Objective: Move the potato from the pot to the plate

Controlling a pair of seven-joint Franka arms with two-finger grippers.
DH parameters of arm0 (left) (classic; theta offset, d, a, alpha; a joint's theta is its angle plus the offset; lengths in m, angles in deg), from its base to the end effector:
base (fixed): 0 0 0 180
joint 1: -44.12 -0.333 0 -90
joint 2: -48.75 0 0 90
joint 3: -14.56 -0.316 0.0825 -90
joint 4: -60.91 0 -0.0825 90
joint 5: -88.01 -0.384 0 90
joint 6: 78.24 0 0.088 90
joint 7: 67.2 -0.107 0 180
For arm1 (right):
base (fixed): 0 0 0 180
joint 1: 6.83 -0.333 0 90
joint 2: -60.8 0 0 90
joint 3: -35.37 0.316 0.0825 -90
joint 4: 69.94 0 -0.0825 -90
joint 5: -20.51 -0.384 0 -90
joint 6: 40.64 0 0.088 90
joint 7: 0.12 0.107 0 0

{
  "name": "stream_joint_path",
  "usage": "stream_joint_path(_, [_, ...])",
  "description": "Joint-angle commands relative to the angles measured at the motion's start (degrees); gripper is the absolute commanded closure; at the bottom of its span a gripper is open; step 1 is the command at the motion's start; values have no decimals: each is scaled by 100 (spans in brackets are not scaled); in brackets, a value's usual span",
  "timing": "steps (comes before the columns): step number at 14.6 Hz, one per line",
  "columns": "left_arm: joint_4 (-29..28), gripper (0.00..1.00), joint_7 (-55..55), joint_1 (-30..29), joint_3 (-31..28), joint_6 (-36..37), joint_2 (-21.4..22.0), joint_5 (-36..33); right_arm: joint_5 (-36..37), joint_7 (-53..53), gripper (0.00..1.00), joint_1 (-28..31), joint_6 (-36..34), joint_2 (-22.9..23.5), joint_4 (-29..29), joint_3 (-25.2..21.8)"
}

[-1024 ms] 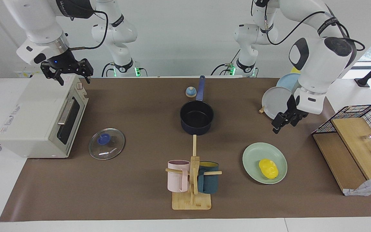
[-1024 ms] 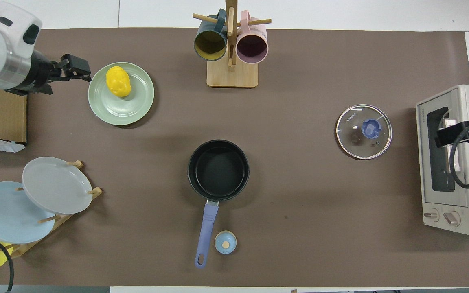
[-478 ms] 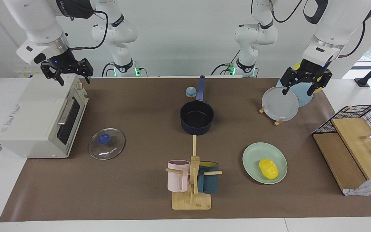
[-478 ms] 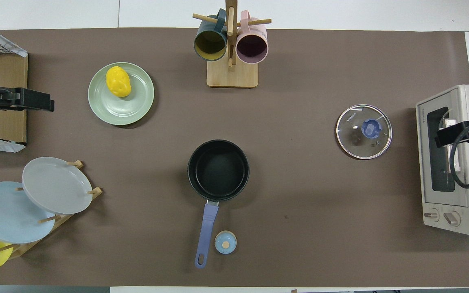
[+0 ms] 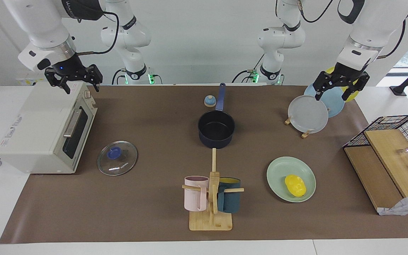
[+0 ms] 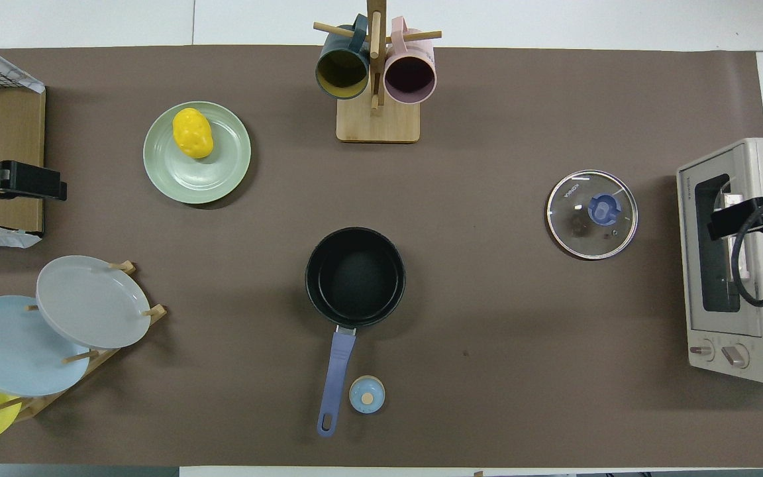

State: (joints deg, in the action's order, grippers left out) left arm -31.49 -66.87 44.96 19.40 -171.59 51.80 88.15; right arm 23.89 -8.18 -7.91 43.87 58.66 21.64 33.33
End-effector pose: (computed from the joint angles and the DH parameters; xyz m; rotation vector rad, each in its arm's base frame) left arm 0.5411 -0.0554 0.6391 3.1347 -0.1464 0.1093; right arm 0.5321 -0.0161 0.6241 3.0822 0.1865 -0.1395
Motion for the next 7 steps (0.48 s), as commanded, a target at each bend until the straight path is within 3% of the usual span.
stream_joint_path(1, [20, 0, -51, -199, 298, 361, 135, -76, -92, 85, 0, 37, 101, -67, 61, 36])
stream_joint_path(4, [135, 0, 28, 319, -70, 669, 143, 47, -92, 85, 0, 37, 101, -67, 61, 36])
stream_joint_path(7, [-111, 0, 37, 346, -97, 284, 82, 73, -92, 85, 0, 37, 101, -67, 61, 36])
